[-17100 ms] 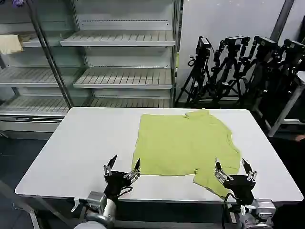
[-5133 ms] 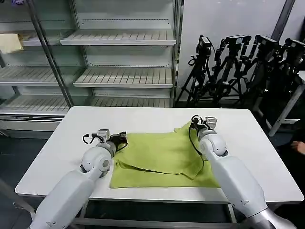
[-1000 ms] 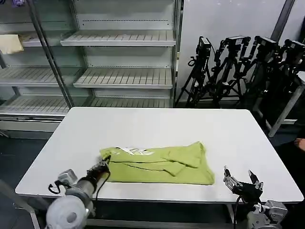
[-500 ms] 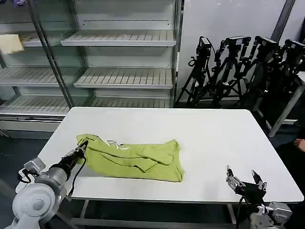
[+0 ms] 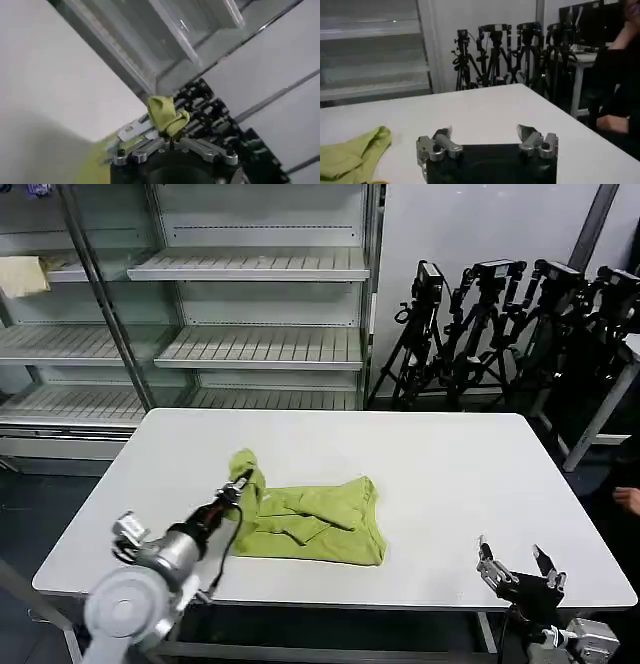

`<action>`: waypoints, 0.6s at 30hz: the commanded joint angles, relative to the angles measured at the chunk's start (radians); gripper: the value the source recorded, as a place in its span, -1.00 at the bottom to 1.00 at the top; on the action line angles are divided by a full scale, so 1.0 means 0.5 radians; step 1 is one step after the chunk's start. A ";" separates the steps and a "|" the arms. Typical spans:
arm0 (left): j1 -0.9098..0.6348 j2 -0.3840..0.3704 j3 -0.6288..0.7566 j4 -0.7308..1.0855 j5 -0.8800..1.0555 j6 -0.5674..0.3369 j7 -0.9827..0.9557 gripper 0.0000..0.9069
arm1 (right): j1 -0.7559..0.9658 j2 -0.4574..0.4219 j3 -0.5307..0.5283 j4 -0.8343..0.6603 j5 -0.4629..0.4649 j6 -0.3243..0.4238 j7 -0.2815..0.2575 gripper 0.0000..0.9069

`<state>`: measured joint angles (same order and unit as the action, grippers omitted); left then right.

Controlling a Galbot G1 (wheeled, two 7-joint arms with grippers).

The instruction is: Fold and organize the clothes.

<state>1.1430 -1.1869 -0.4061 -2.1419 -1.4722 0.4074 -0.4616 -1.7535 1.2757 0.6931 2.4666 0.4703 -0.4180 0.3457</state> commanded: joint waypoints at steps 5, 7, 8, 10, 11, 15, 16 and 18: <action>-0.260 -0.325 0.638 0.428 0.484 -0.026 0.008 -0.96 | -0.031 0.031 -0.028 0.055 -0.072 0.013 -0.008 1.00; -0.281 -0.343 0.679 0.464 0.536 -0.017 0.008 -0.96 | -0.028 0.030 -0.036 0.054 -0.076 0.014 -0.009 1.00; -0.284 -0.346 0.699 0.475 0.566 -0.002 0.008 -0.96 | -0.027 0.030 -0.037 0.053 -0.077 0.014 -0.009 1.00; -0.280 -0.348 0.741 0.492 0.600 0.005 0.010 -0.96 | -0.024 0.025 -0.038 0.053 -0.076 0.014 -0.009 1.00; -0.279 -0.350 0.750 0.494 0.603 0.007 0.009 -0.96 | -0.024 0.023 -0.038 0.053 -0.076 0.014 -0.009 1.00; -0.295 -0.378 0.798 0.511 0.614 0.007 0.006 -0.96 | -0.029 0.023 -0.037 0.066 -0.077 0.012 -0.008 1.00; -0.305 -0.384 0.818 0.524 0.636 0.009 0.006 -0.96 | -0.029 0.021 -0.036 0.070 -0.077 0.010 -0.007 1.00; -0.317 -0.390 0.828 0.544 0.657 0.023 0.006 0.27 | -0.029 0.016 -0.034 0.074 -0.076 0.008 -0.005 1.00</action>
<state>1.0230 -1.3421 -0.1018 -1.9426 -1.2415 0.4072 -0.4598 -1.7635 1.2841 0.6773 2.4970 0.4384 -0.4129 0.3424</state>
